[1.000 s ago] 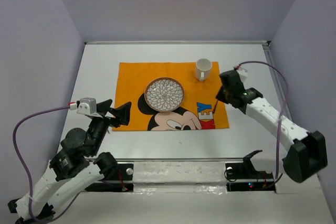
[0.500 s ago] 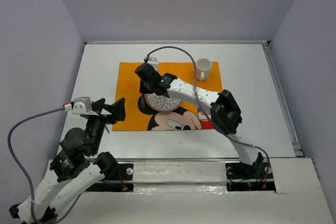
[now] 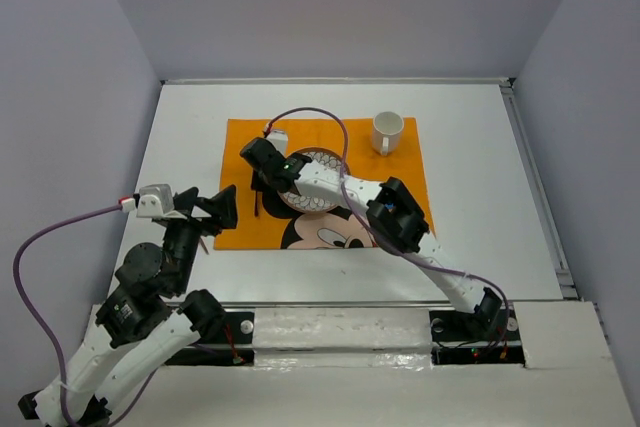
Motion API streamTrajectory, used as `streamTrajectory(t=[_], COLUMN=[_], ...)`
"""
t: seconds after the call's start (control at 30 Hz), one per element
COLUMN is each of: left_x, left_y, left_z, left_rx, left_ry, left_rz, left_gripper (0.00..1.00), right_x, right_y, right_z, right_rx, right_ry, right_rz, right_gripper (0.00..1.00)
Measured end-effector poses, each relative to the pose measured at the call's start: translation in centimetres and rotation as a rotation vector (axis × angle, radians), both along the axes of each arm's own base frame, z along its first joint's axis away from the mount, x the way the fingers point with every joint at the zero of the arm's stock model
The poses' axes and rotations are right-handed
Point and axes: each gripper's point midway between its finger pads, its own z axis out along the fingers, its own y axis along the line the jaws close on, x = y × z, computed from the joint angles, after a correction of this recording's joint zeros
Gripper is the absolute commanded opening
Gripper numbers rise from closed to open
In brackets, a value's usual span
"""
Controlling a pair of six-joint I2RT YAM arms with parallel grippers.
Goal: Set the dinner table for one person
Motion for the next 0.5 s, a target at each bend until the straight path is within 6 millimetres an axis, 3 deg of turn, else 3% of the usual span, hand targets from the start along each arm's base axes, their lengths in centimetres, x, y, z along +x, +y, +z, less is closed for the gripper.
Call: streamTrajectory(t=[0.27, 0.33, 0.37, 0.4, 0.47, 0.5], left_x=[0.2, 0.2, 0.3, 0.3, 0.3, 0.4], left_y=[-0.2, -0.1, -0.1, 0.0, 0.0, 0.1], left_z=[-0.2, -0.2, -0.3, -0.3, -0.3, -0.3], left_rx=[0.01, 0.01, 0.011, 0.012, 0.014, 0.014], left_ry=[0.009, 0.01, 0.011, 0.012, 0.014, 0.014], left_rz=[0.001, 0.004, 0.006, 0.009, 0.011, 0.016], left_gripper=[0.99, 0.99, 0.99, 0.99, 0.99, 0.99], right_x=[-0.1, -0.1, -0.1, -0.1, -0.2, -0.2], right_y=[-0.1, -0.1, -0.1, -0.1, 0.0, 0.1], right_z=[-1.8, -1.8, -1.8, -1.8, -1.8, -1.8], right_rx=[-0.012, -0.01, -0.009, -0.006, -0.001, 0.003], right_ry=[0.029, 0.03, 0.03, 0.032, 0.037, 0.039], right_rz=[-0.022, -0.024, -0.024, -0.026, -0.023, -0.022], right_gripper=[0.0, 0.13, 0.27, 0.33, 0.45, 0.46])
